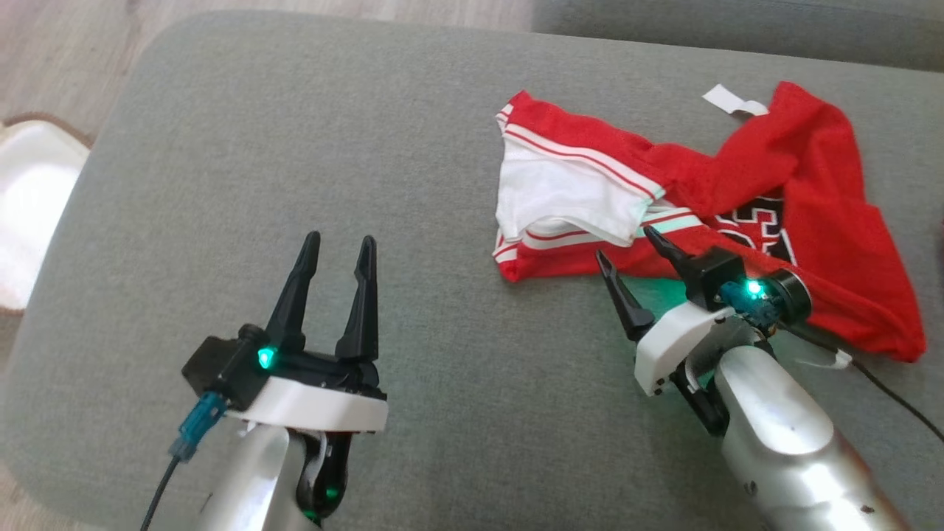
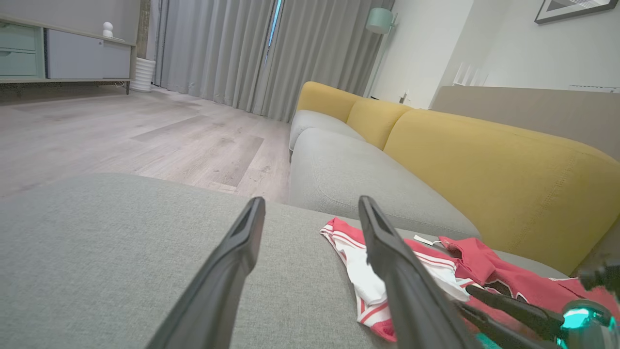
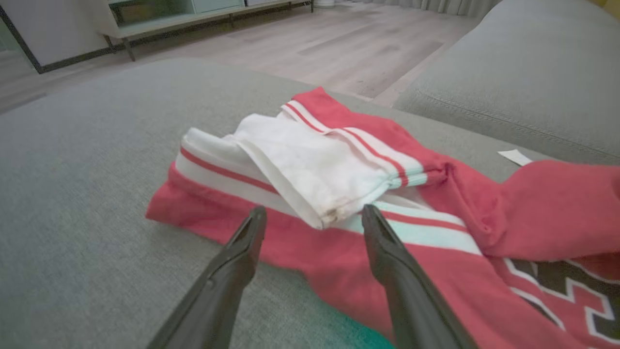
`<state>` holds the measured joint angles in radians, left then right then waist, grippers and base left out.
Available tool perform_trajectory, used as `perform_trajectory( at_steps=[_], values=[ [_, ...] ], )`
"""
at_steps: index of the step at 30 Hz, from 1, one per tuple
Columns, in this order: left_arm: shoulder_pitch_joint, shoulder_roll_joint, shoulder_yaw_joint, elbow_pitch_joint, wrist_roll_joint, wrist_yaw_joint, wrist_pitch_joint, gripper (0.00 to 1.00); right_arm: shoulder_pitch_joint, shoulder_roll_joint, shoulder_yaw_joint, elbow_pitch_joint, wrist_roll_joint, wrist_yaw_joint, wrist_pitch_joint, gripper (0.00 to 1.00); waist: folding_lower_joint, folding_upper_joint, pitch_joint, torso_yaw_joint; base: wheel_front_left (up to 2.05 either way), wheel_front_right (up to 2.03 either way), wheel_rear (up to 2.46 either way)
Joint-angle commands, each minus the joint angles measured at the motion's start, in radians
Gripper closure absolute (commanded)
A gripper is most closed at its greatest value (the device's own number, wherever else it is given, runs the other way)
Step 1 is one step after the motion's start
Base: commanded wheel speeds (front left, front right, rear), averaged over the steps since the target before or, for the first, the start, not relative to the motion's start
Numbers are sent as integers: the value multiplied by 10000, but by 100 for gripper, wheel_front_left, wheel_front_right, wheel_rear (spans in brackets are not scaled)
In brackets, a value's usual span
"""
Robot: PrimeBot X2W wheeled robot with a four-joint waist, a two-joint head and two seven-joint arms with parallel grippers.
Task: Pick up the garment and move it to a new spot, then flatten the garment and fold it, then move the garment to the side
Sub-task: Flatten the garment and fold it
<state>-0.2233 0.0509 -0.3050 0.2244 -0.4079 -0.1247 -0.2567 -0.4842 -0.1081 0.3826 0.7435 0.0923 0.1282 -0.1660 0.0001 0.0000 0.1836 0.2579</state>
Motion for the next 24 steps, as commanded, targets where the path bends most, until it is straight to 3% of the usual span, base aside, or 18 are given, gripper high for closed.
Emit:
perform_trajectory(
  at_steps=[1, 10, 11, 12, 17, 24],
  values=[
    [-396, 26, 218, -262, -87, -59, -51, 0, -387, 119, 179, -90, -99, 25, -100, 0, -1, 0, 54, 86, 0, 0, 0],
    [-502, 6, 159, -244, -121, -59, -51, 0, -1111, 284, -205, 972, -566, 25, -627, 3, -1, 0, 218, 263, 0, 0, 0],
    [-507, 4, 156, -236, -129, -59, -51, 0, -1170, 303, -249, 1052, -605, 25, -666, 28, -1, 0, 224, 272, 0, 0, 0],
    [-513, 3, 154, -229, -136, -59, -51, 0, -1225, 323, -282, 1123, -637, 25, -701, 100, -1, 0, 227, 279, 0, 0, 0],
    [-528, -2, 155, -193, -166, -59, -51, 0, -1525, 384, -386, 1278, -716, 25, -846, 100, -1, 0, 201, 313, 0, 0, 0],
    [-567, -5, 59, -242, -303, -59, -51, 0, -2492, 403, -848, 1110, 147, 25, -725, 100, -1, 0, 266, 499, 0, 0, 0]
  ],
)
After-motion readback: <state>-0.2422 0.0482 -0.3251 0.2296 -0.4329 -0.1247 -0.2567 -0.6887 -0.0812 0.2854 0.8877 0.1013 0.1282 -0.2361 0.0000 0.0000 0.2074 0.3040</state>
